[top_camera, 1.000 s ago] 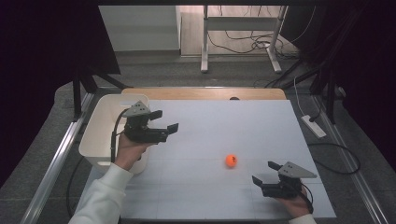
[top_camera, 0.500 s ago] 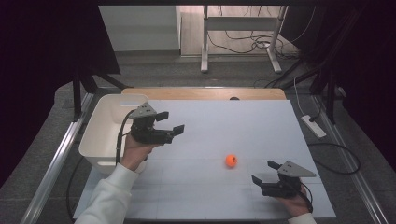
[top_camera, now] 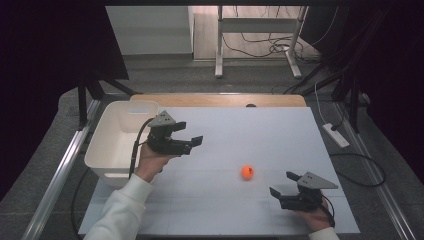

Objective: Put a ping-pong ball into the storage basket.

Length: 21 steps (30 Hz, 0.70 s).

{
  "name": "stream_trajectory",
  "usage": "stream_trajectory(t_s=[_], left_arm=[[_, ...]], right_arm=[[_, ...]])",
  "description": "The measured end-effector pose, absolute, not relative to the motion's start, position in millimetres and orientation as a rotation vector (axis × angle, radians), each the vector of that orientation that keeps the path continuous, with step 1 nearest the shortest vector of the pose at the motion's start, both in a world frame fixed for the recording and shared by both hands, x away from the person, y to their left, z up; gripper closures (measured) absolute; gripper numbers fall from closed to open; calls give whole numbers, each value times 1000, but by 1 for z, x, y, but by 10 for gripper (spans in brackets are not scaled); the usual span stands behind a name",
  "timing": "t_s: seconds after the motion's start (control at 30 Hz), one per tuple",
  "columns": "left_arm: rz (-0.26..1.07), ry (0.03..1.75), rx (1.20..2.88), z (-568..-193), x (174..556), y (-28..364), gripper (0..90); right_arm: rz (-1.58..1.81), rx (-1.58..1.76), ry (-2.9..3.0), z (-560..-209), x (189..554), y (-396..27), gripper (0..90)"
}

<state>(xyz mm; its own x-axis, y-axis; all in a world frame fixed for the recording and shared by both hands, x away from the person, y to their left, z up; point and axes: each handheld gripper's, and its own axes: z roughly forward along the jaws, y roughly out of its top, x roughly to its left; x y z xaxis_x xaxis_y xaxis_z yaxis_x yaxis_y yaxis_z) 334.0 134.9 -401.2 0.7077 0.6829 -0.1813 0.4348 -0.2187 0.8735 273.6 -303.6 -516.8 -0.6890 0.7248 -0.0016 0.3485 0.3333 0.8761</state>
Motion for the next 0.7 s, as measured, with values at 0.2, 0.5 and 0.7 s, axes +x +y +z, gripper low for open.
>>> stream_trajectory(t_s=[0.2,0.5,0.7], left_arm=[[274,847,1874,-405,333,122,165],[256,823,1884,-407,332,110,166],[256,816,1892,-410,334,102,166]], right_arm=[[1305,943,2202,-516,271,-304,123],[1303,945,2194,-515,271,-305,123],[1301,937,2203,-515,273,-302,123]])
